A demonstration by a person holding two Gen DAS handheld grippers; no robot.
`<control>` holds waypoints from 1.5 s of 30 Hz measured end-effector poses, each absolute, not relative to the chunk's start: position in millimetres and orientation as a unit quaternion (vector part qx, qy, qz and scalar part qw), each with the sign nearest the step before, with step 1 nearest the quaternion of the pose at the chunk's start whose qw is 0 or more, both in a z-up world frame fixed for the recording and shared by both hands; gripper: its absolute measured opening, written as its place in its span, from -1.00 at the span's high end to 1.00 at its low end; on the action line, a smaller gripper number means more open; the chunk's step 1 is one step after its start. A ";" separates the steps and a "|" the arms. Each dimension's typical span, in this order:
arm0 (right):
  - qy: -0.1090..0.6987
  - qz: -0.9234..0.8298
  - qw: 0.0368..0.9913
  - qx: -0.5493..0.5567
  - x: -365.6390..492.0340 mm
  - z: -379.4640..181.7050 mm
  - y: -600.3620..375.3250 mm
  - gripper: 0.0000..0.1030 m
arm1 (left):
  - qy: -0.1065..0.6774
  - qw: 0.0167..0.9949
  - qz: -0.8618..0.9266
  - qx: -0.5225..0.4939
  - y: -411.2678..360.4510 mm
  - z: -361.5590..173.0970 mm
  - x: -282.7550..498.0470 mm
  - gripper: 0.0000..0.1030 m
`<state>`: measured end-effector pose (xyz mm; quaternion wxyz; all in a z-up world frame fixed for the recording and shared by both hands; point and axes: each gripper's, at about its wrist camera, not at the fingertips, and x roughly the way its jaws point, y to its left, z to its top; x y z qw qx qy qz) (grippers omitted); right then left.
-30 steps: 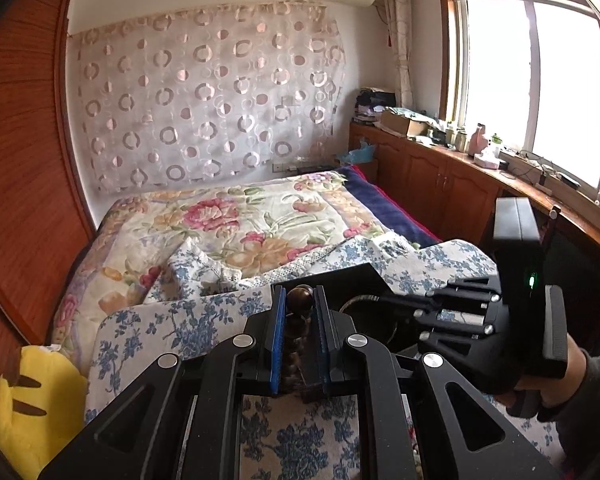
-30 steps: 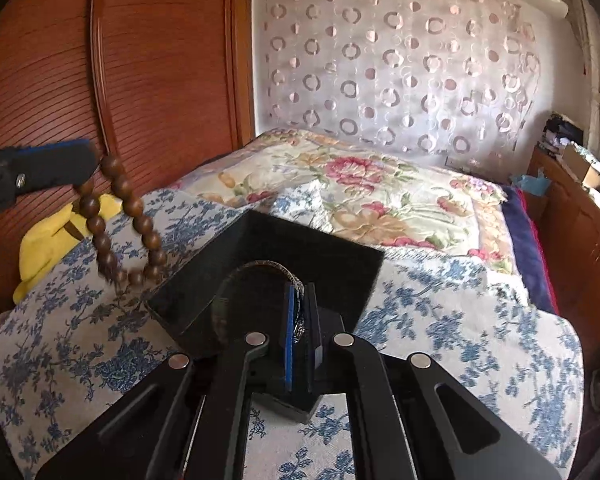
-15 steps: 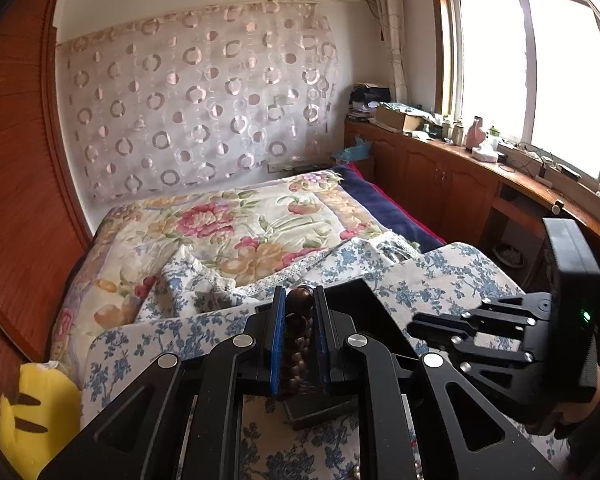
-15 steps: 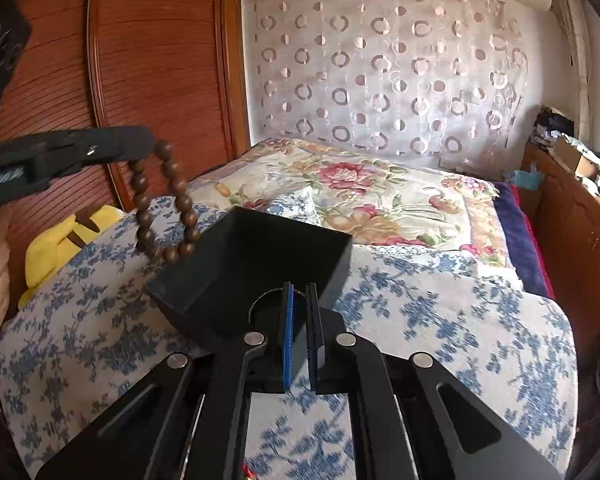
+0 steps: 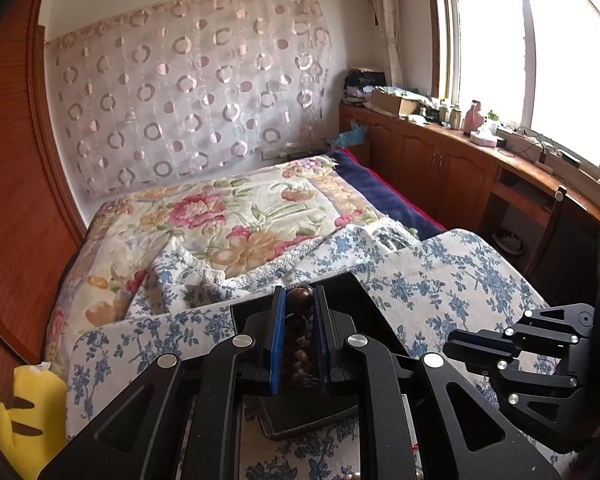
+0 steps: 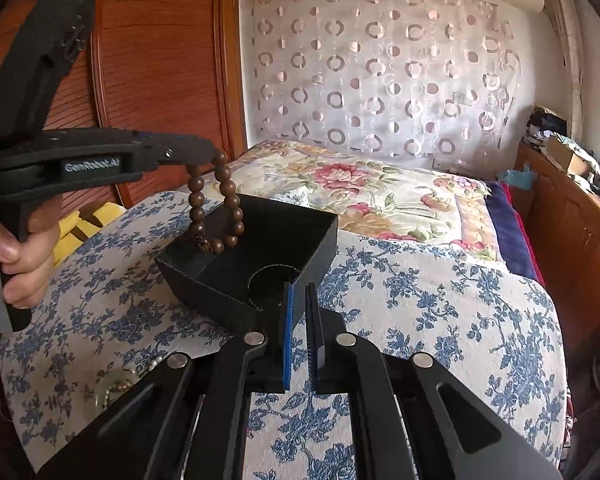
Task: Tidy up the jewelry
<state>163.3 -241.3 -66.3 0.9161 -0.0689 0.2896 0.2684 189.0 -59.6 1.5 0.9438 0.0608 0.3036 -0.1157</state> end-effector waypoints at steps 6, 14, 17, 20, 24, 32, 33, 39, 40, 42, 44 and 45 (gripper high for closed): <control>0.289 0.269 0.917 -0.060 152.2 -67.2 -245.7 0.86 | 0.302 0.944 -0.120 0.062 -59.4 0.8 181.1 0.45; 0.295 0.277 0.913 -0.056 126.2 -70.3 -250.5 0.86 | 0.306 0.941 -0.133 0.062 -51.6 -15.7 140.4 0.23; 0.297 0.282 0.910 -0.061 114.3 -73.0 -250.4 0.86 | 0.313 0.938 -0.139 0.059 -47.7 -24.5 122.8 0.22; 0.301 0.287 0.907 -0.064 102.9 -75.5 -250.1 0.84 | 0.318 0.936 -0.142 0.053 -43.0 -33.1 106.1 0.21; 0.305 0.295 0.903 -0.066 87.6 -80.3 -250.7 0.70 | 0.328 0.932 -0.146 0.051 -39.0 -44.0 89.2 0.18; 0.334 0.303 0.889 -0.076 65.2 -97.5 -253.0 0.70 | 0.353 0.922 -0.149 0.052 -35.4 -64.5 80.5 0.18; 0.340 0.305 0.886 -0.075 62.8 -100.9 -254.1 0.70 | 0.357 0.921 -0.148 0.052 -35.1 -67.0 80.7 0.18; 0.368 0.320 0.870 -0.072 54.7 -116.3 -253.2 0.70 | 0.371 0.915 -0.149 0.041 -33.3 -79.7 76.8 0.18; 0.373 0.323 0.866 -0.073 54.3 -119.0 -251.8 0.70 | 0.374 0.915 -0.149 0.041 -33.4 -81.2 76.9 0.18; 0.379 0.325 0.863 -0.081 53.1 -122.3 -248.1 0.70 | 0.377 0.913 -0.150 0.040 -33.3 -84.9 76.4 0.18; 0.382 0.329 0.860 -0.084 53.6 -122.6 -244.8 0.70 | 0.380 0.912 -0.149 0.040 -32.8 -86.7 77.0 0.18; 0.384 0.327 0.859 -0.087 54.8 -123.1 -242.4 0.70 | 0.381 0.911 -0.150 0.039 -32.9 -87.6 77.0 0.18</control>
